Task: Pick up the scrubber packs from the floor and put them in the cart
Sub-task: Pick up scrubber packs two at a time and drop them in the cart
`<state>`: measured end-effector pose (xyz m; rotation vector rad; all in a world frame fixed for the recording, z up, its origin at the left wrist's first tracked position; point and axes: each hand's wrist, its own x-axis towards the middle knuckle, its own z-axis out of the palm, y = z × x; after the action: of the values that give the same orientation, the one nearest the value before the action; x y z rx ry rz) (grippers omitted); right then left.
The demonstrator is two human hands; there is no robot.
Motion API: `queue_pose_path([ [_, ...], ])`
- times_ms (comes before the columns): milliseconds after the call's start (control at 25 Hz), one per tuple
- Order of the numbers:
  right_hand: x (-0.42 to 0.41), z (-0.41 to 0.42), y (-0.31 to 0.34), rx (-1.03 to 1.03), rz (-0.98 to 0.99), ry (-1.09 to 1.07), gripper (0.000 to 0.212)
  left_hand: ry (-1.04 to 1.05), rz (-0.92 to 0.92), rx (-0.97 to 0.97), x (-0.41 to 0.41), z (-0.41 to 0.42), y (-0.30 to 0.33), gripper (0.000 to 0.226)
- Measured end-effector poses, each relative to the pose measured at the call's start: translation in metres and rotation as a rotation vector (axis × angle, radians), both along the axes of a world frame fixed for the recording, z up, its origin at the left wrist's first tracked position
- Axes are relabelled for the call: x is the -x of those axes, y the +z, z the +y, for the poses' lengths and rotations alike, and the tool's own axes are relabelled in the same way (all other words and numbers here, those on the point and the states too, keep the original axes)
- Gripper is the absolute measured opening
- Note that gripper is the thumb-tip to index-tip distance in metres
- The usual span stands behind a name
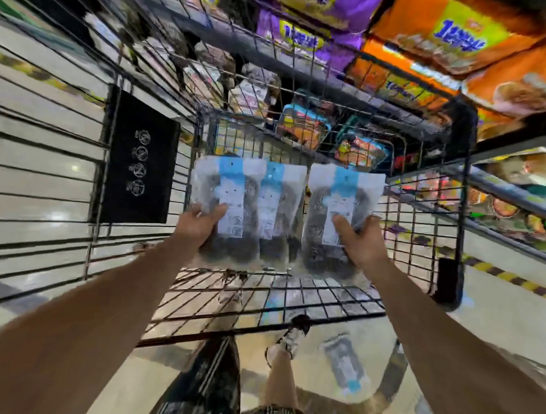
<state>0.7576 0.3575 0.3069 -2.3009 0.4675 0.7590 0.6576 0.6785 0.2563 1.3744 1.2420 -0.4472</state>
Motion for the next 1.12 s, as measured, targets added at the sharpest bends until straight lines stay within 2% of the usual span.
queue_pose_path([
  [80,0.004,-0.001,-0.021,0.039,0.034,0.0,0.08,-0.113,0.028,-0.03,-0.001,0.001,-0.005,0.063],
  [160,0.002,-0.003,-0.036,0.117,0.105,-0.041,0.073,-0.238,0.072,-0.076,-0.006,0.002,-0.01,0.055],
  [280,-0.005,0.001,-0.025,0.266,0.23,-0.043,0.064,-0.363,0.136,-0.165,-0.014,-0.003,0.003,0.055],
  [360,-0.007,0.004,0.004,0.334,0.202,0.018,0.061,-0.407,0.112,-0.2,-0.02,-0.006,0.03,0.052],
  [520,0.005,0.017,0.073,0.34,0.088,0.171,0.056,-0.487,0.087,-0.232,-0.025,-0.014,0.089,0.047],
  [600,0.02,0.02,0.122,0.348,-0.041,0.22,0.047,-0.606,0.022,-0.326,-0.02,-0.017,0.135,0.046],
  [680,0.042,0.021,0.172,0.345,-0.271,0.269,0.041,-0.776,-0.056,-0.461,-0.014,-0.022,0.186,0.043],
  [840,0.09,0.013,0.232,0.429,-0.547,0.324,0.048,-1.077,-0.275,-0.696,-0.004,-0.046,0.262,0.039],
  [960,0.129,-0.004,0.255,0.516,-0.571,0.33,0.053,-1.294,-0.429,-0.941,0.01,-0.085,0.295,0.045],
  [1120,0.192,-0.037,0.276,0.595,-0.546,0.176,0.063,-1.455,-0.622,-1.049,0.036,-0.146,0.331,0.048],
])
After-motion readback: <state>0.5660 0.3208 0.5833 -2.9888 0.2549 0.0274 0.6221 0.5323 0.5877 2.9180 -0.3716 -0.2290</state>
